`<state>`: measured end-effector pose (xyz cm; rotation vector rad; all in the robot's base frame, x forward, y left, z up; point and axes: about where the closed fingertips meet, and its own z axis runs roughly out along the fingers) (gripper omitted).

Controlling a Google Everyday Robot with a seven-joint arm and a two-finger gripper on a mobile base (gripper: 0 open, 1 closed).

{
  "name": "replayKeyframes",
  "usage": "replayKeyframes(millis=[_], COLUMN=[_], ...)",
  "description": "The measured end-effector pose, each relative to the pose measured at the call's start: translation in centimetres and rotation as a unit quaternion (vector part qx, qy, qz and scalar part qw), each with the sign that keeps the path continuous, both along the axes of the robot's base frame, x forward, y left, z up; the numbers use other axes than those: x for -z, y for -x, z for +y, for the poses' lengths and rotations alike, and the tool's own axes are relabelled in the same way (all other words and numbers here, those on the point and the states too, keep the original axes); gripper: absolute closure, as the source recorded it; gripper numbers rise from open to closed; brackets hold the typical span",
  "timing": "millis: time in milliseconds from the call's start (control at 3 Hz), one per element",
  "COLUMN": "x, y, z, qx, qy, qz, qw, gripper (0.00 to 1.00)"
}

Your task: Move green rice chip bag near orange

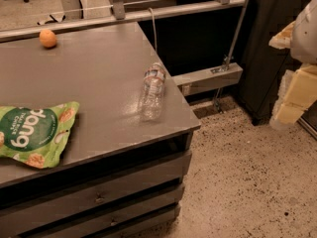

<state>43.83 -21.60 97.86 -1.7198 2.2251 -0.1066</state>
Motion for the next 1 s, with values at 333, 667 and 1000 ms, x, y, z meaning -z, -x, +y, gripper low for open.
replayKeyframes(millis=[333,667,1000], x=[0.0,0.1,0.7], y=[-0.1,-2.0,-4.5], z=[0.3,4.5,10.9], qx=[-0.003,-0.045,-0.111], qy=[-0.001,-0.034,-0.081], qz=[-0.003,-0.015,-0.03], qw=[1.0,0.9983,0.99], gripper=[0.0,0.0,0.0])
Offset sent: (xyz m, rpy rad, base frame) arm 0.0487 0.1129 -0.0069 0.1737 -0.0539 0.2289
